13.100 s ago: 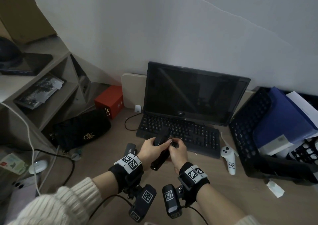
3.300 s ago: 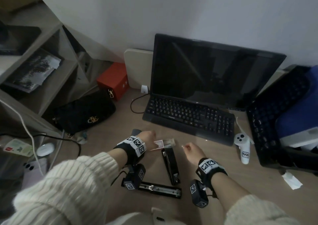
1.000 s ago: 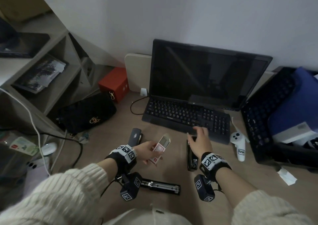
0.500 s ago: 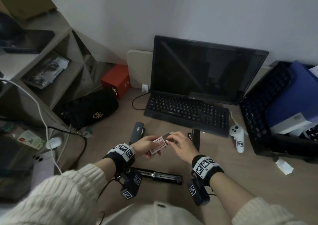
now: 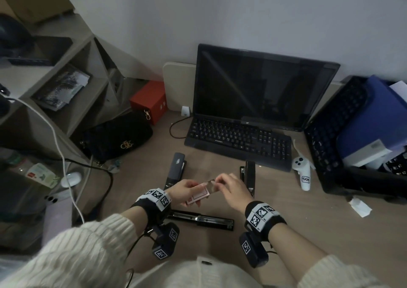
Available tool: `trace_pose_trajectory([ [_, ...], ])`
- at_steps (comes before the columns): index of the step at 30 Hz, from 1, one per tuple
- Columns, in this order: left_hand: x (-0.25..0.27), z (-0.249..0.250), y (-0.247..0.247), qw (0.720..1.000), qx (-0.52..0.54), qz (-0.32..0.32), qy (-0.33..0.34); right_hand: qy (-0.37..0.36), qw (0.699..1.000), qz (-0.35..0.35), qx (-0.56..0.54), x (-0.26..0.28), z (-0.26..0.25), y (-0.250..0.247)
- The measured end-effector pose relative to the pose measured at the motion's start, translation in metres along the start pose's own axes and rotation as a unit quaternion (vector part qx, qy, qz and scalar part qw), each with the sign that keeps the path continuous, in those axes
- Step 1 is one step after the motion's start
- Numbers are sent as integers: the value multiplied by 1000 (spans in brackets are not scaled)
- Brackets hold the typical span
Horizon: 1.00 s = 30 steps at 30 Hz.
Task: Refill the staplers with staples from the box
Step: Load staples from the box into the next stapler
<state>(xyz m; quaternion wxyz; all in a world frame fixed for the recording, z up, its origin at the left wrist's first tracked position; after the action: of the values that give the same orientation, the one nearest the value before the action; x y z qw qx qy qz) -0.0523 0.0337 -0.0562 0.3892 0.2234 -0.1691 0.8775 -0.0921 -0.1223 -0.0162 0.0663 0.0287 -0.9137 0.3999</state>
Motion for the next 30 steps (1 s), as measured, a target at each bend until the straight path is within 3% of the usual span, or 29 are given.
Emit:
trace_pose_trajectory([
  [7, 6, -16, -4, 1000, 10, 23, -11, 10, 995, 65, -72, 8, 5, -13],
  [12, 11, -35, -9, 998, 14, 54, -30, 110, 988, -20, -103, 25, 34, 7],
  [16, 14, -47, -9, 997, 10, 61, -49, 161, 980, -44, -109, 39, 51, 24],
  [24, 26, -59, -4, 996, -16, 35, -83, 201, 976, -78, -20, 51, 58, 52],
  [30, 27, -65, -3, 995, -27, 35, -85, 153, 982, -59, 92, 49, 39, 59],
])
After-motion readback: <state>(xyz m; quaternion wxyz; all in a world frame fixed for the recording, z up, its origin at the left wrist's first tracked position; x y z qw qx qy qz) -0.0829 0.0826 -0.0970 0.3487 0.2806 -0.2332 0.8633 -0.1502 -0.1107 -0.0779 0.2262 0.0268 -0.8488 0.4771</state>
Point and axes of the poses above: each hand's wrist, its own x-axis away from the middle knuckle, its own y-axis out of the palm, z = x × y, the point moved 6 cm from there along -x, towards the middle knuckle, and after that the axes turned 1 degree about z, right-handed, at the moved point
